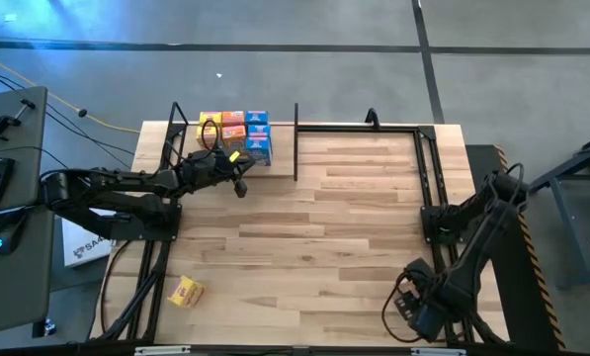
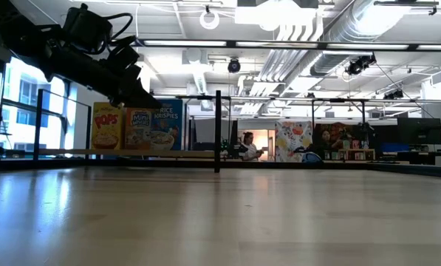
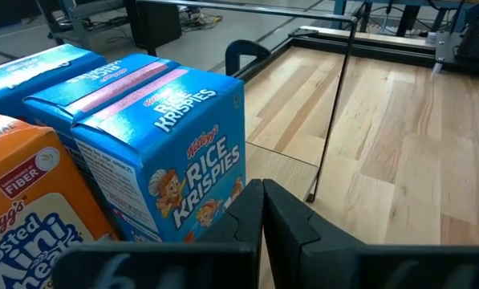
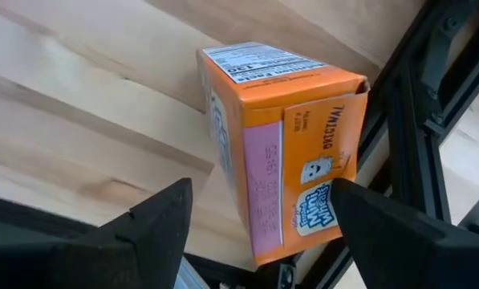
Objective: Stack cereal on shelf
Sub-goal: Put the orange cereal box on the shelf aligned with the other orange cereal boxes
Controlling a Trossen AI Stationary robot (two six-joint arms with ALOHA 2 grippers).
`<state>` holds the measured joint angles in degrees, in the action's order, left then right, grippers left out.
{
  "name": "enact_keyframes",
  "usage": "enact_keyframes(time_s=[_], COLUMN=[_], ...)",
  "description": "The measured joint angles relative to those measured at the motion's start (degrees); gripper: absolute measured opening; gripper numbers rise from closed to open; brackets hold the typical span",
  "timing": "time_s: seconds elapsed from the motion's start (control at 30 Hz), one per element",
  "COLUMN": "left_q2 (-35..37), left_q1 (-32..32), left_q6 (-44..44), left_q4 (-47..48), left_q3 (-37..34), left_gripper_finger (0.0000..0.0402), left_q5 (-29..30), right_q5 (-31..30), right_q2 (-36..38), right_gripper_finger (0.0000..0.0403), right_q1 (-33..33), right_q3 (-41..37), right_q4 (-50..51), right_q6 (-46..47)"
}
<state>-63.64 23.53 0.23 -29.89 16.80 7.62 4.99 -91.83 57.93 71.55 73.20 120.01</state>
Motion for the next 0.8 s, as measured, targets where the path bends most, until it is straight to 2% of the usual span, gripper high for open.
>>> enact_keyframes(time_s=[0.13,0.3,0.47,0.63,0.8], left_q2=[0.0,0.0,0.0,0.0,0.0], left_q1=[0.0,0.0,0.0,0.02,0.02], left_q6=[-0.06,-0.11,-0.09,-0.07,-0.06], left_q4=[0.06,0.09,0.09,0.09,0.16], left_q3=[0.0,0.0,0.0,0.0,0.0], left_gripper_finger=[0.0,0.0,0.0,0.0,0.0], left_q5=[0.0,0.0,0.0,0.02,0.02], right_q5=[-1.78,-2.64,-2.42,-3.92,-1.49], right_q2=[-0.26,-0.27,-0.47,-0.5,-0.41], right_gripper_finger=[0.0269,0.0272,0.0285,0.0305,0.0319], right_q1=[-0.16,-1.34,-2.9,-3.33,-1.71], right_q3=[0.03,0.15,1.66,6.33,5.57], right_q4=[0.26,-0.13,0.74,6.6,9.31], right_q6=[0.04,-0.49,-3.03,-3.71,-1.87])
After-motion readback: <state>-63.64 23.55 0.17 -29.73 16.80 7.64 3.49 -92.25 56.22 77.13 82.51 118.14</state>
